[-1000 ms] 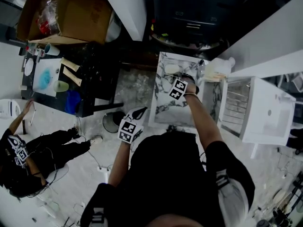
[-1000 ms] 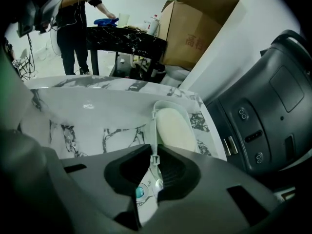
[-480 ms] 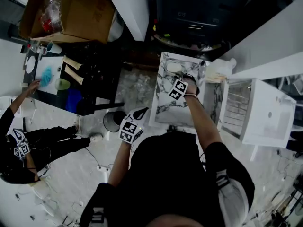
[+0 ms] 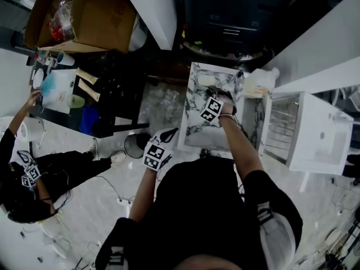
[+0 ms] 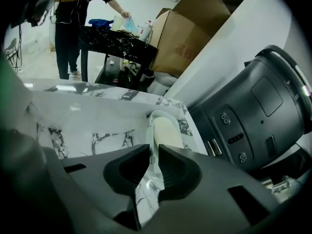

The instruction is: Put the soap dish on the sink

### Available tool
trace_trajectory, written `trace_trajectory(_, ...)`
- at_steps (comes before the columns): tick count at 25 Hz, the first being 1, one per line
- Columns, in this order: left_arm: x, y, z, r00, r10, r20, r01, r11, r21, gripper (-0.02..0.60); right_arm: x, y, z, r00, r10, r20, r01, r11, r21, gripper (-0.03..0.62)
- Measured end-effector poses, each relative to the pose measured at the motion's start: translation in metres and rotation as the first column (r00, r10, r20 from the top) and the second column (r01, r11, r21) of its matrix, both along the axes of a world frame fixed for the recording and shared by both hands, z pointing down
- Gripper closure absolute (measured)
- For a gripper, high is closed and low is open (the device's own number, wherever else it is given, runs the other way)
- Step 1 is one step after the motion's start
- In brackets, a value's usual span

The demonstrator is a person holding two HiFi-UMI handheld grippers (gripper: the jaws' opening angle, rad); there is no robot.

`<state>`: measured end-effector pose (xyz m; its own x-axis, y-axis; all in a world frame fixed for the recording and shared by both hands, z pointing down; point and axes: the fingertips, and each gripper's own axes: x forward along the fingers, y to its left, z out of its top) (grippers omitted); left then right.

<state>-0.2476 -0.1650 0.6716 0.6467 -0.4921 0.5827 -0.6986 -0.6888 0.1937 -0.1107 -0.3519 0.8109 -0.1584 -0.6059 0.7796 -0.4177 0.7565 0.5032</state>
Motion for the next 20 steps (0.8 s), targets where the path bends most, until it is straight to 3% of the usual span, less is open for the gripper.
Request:
trace_trajectory(5,-0.003,0.003,0.001,1.000,-0.008,0.002,0.008,1.000,-0.002,0.581,0.009,-0.006,0.000,0.999,0.027,-0.035,-0.026,0.999,0.042,0.548)
trace_trajectory(14,-0.004,0.010,0.004,1.000,-0.019,0.009,0.019,1.000,-0.007,0.581,0.003,0.003,-0.019,0.999,0.032,0.009,-0.032,0.995,0.094,0.557)
trace_trajectory(20,0.005,0.000,-0.004,1.000,-0.023,-0.003,0.023,0.999,0.022,0.581,0.002,0.028,-0.024,0.998,0.017,0.067,-0.021,0.998,0.059,0.571)
